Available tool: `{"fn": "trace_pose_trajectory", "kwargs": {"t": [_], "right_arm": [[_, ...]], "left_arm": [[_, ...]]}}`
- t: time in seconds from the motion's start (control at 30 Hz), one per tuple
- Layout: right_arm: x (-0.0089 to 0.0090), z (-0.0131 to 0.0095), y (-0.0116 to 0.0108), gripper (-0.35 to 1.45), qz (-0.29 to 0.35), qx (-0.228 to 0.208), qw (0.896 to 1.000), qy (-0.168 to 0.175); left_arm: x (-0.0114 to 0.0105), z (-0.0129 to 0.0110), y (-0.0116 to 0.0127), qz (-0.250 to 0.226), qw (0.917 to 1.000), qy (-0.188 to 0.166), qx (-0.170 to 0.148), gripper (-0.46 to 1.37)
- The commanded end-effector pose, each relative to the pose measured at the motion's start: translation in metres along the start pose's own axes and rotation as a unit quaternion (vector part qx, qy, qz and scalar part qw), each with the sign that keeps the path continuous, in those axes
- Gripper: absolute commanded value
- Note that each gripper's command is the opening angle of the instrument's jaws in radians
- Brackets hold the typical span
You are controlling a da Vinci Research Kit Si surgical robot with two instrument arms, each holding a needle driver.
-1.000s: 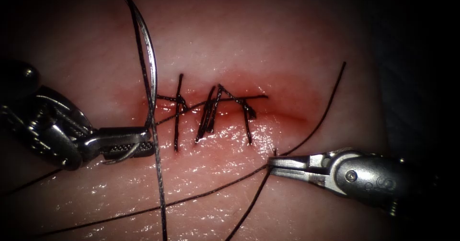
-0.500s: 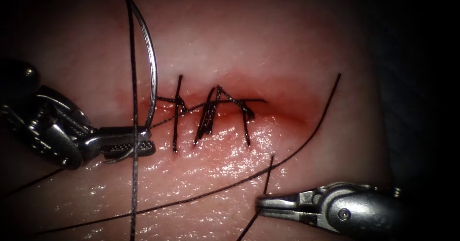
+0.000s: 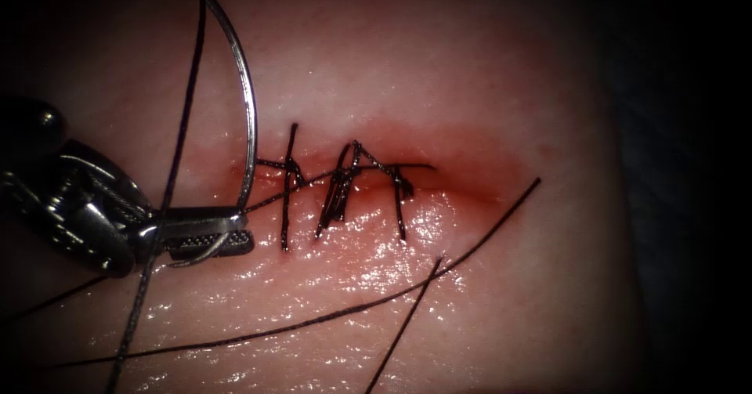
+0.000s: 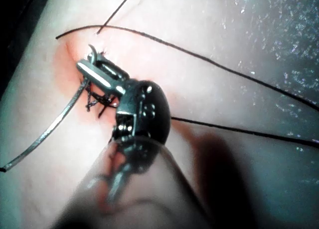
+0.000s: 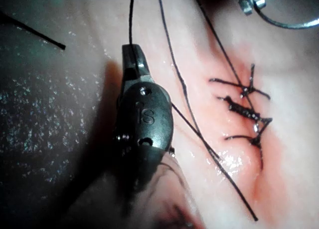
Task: Wound Closure
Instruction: Use the right gripper to pull the suture through the cut until a short tail remains on top
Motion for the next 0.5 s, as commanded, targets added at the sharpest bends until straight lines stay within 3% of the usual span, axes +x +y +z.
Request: {"fn": "trace_pose_trajectory", "kwargs": {"t": [0.03,0.2,0.5], "right_arm": [[0.0006,0.0008,-0.0004,-0.35,-0.003,0.004,1.000,0.003],[0.0023,0.0040,-0.0021,-0.35,-0.008,0.022,1.000,0.007],[0.0038,0.0097,-0.0042,-0.35,-0.004,0.058,0.998,0.015]], "left_arm": [[0.0000,0.0000,0.0000,0.000,1.0000,0.000,-0.004,-0.35],[0.0000,0.0000,0.0000,0.000,1.0000,0.000,-0.004,-0.35],[0.0000,0.0000,0.0000,0.000,1.0000,0.000,-0.004,-0.35]]}}
